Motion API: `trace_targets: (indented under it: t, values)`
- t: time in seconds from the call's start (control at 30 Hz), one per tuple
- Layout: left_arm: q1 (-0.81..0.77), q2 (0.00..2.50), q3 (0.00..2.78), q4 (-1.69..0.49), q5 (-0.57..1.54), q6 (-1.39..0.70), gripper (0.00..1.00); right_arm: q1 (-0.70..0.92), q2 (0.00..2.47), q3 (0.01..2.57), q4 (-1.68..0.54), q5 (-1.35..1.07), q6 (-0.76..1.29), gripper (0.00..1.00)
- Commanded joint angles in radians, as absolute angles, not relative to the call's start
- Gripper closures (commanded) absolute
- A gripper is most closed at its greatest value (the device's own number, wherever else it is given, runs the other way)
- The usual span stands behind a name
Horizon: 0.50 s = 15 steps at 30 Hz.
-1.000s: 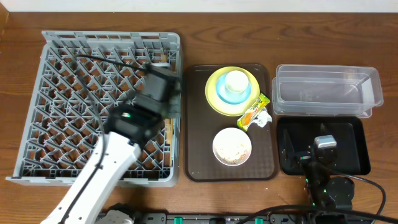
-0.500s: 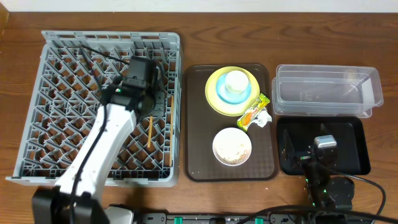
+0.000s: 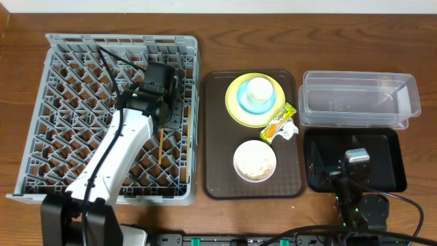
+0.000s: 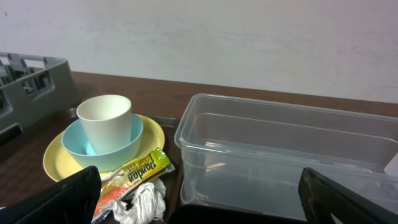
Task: Sort waste into correct bins and load items into the dishwasher
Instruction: 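Carry the chopsticks into the dish rack and release them upright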
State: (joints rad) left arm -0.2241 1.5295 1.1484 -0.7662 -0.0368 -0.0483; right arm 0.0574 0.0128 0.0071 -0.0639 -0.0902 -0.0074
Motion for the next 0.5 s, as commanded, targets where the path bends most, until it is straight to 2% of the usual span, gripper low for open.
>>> trace_targets:
  t: [0.0, 0.1, 0.2, 0.3, 0.37, 0.4, 0.47]
  values:
    - [-0.219, 1.479, 1.152, -0.767, -0.064, -0.05, 0.65, 0.054, 0.01, 0.006, -0.068, -0.086, 0.003, 0.01]
    - [-0.214, 1.431, 1.153, -0.748, -0.081, -0.072, 0.63, 0.054, 0.01, 0.006, -0.068, -0.086, 0.003, 0.01]
    - [-0.185, 1.376, 1.153, -0.729, -0.131, -0.155, 0.5, 0.054, 0.01, 0.006, -0.068, -0.086, 0.003, 0.01]
    - [-0.14, 1.329, 1.153, -0.717, -0.132, -0.162, 0.28, 0.054, 0.01, 0.006, -0.068, -0.086, 0.003, 0.01]
    - [-0.115, 1.309, 1.152, -0.718, -0.132, -0.157, 0.24, 0.054, 0.01, 0.006, -0.068, -0.086, 0.003, 0.01]
    - [-0.104, 1.301, 1.152, -0.725, -0.132, -0.155, 0.18, 0.054, 0.01, 0.006, -0.068, -0.086, 0.003, 0.01]
    - [-0.091, 1.293, 1.152, -0.728, -0.132, -0.155, 0.17, 0.054, 0.01, 0.006, -0.068, -0.086, 0.003, 0.01]
